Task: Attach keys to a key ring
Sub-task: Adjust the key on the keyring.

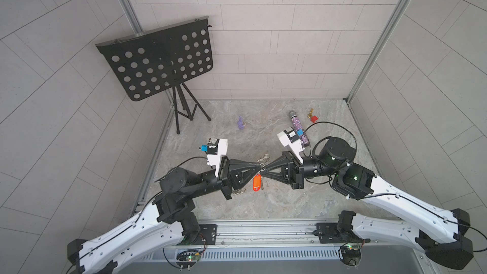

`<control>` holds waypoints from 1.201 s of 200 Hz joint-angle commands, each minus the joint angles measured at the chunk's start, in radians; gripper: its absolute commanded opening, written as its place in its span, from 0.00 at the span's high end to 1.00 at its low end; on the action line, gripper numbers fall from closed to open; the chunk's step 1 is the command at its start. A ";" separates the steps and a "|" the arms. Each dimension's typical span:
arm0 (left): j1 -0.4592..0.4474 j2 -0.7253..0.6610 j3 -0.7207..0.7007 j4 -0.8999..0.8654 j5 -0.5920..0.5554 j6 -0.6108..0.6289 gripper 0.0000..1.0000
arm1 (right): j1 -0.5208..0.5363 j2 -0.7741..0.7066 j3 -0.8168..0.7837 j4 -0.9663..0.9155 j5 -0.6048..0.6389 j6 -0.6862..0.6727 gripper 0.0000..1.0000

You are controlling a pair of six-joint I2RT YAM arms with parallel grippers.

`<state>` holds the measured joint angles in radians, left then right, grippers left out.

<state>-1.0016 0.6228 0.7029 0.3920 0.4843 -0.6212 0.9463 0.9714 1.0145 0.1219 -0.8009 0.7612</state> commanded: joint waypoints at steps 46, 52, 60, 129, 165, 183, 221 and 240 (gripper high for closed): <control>-0.012 -0.042 -0.024 0.017 0.045 0.007 1.00 | -0.035 -0.029 -0.033 0.084 0.043 0.059 1.00; -0.013 -0.047 -0.023 0.012 0.044 0.010 1.00 | -0.034 -0.033 -0.033 0.084 0.041 0.062 1.00; -0.013 -0.050 -0.025 0.004 0.041 0.015 1.00 | -0.036 -0.038 -0.032 0.084 0.036 0.066 1.00; -0.012 -0.073 -0.011 -0.042 0.033 0.040 1.00 | -0.048 -0.068 -0.013 0.017 0.019 0.052 1.00; -0.012 -0.080 0.013 -0.093 0.022 0.072 1.00 | -0.048 -0.075 0.011 -0.058 0.002 0.014 1.00; -0.012 -0.084 0.027 -0.128 0.012 0.091 1.00 | -0.049 -0.092 0.031 -0.138 0.018 -0.038 0.98; -0.012 -0.084 0.056 -0.185 0.002 0.122 1.00 | -0.049 -0.125 0.048 -0.254 0.077 -0.119 0.69; -0.012 -0.077 0.064 -0.194 0.006 0.126 1.00 | -0.048 -0.120 0.065 -0.296 0.082 -0.152 0.63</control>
<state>-1.0088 0.5526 0.7200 0.1917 0.4786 -0.5247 0.9020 0.8597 1.0439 -0.0982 -0.7490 0.6834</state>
